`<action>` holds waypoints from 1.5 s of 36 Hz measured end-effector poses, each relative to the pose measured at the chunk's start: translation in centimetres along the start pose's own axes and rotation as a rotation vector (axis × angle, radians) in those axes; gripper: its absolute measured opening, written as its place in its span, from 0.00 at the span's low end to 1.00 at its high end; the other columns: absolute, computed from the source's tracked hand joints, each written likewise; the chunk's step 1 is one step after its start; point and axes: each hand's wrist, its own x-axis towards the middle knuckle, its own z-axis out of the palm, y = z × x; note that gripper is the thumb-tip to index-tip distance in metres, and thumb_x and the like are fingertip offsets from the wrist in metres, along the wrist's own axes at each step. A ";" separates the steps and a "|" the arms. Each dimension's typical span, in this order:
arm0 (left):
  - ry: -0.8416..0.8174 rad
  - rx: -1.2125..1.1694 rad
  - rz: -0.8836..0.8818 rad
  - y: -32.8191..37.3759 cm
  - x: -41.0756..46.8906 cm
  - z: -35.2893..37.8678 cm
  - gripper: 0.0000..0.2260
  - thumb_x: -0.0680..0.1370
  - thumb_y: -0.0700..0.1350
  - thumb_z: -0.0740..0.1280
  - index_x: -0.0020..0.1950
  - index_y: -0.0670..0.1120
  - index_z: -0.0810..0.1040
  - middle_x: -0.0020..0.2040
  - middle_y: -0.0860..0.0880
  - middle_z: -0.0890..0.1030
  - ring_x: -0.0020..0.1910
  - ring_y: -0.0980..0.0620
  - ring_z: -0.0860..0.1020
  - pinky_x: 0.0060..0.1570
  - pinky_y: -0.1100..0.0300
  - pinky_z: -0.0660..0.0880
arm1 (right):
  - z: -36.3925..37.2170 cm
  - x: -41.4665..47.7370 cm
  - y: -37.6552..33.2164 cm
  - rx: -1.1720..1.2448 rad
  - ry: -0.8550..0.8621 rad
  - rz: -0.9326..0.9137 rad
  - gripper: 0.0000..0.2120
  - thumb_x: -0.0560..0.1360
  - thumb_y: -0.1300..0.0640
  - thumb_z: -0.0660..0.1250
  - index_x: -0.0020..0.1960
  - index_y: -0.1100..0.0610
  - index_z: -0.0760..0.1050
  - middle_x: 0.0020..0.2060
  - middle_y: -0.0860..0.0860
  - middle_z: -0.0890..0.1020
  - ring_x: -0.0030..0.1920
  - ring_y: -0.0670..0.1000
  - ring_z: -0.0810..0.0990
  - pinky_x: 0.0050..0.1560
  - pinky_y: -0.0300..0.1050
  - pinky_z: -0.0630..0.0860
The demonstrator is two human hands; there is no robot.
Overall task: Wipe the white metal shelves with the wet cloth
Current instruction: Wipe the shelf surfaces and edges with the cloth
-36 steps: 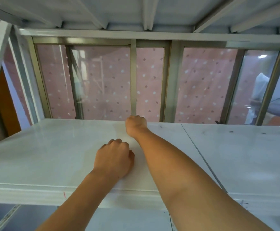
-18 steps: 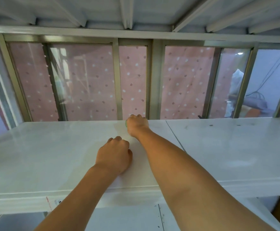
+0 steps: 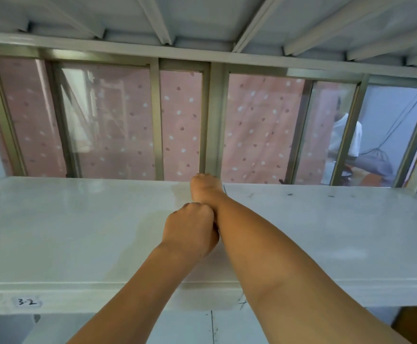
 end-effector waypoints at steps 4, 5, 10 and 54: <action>0.017 0.001 -0.050 2.8 0.5 1.1 0.06 0.79 0.44 0.61 0.42 0.49 0.73 0.42 0.50 0.77 0.37 0.51 0.70 0.37 0.58 0.68 | 0.6 -0.2 2.5 -0.032 -0.003 -0.046 0.14 0.78 0.63 0.63 0.63 0.57 0.77 0.58 0.53 0.79 0.58 0.56 0.78 0.49 0.47 0.71; 0.014 0.006 -0.062 3.5 0.6 1.4 0.06 0.79 0.44 0.61 0.43 0.49 0.74 0.42 0.50 0.77 0.37 0.51 0.70 0.37 0.58 0.68 | 0.7 -0.2 3.2 -0.040 -0.001 -0.054 0.14 0.79 0.62 0.63 0.63 0.56 0.77 0.58 0.53 0.79 0.58 0.56 0.78 0.49 0.46 0.71; 0.003 0.060 -0.107 6.8 1.5 1.9 0.04 0.77 0.43 0.63 0.43 0.49 0.75 0.42 0.49 0.78 0.37 0.50 0.71 0.38 0.58 0.70 | 1.2 -0.8 5.6 -0.085 0.041 -0.106 0.13 0.81 0.59 0.59 0.63 0.53 0.77 0.57 0.51 0.79 0.59 0.53 0.78 0.48 0.45 0.66; 0.041 0.085 -0.074 16.1 3.5 5.6 0.13 0.82 0.51 0.60 0.58 0.51 0.83 0.56 0.52 0.80 0.54 0.49 0.79 0.52 0.55 0.76 | 1.4 -6.4 24.0 0.019 -0.048 0.020 0.20 0.78 0.63 0.61 0.69 0.57 0.72 0.65 0.55 0.76 0.65 0.58 0.74 0.63 0.51 0.70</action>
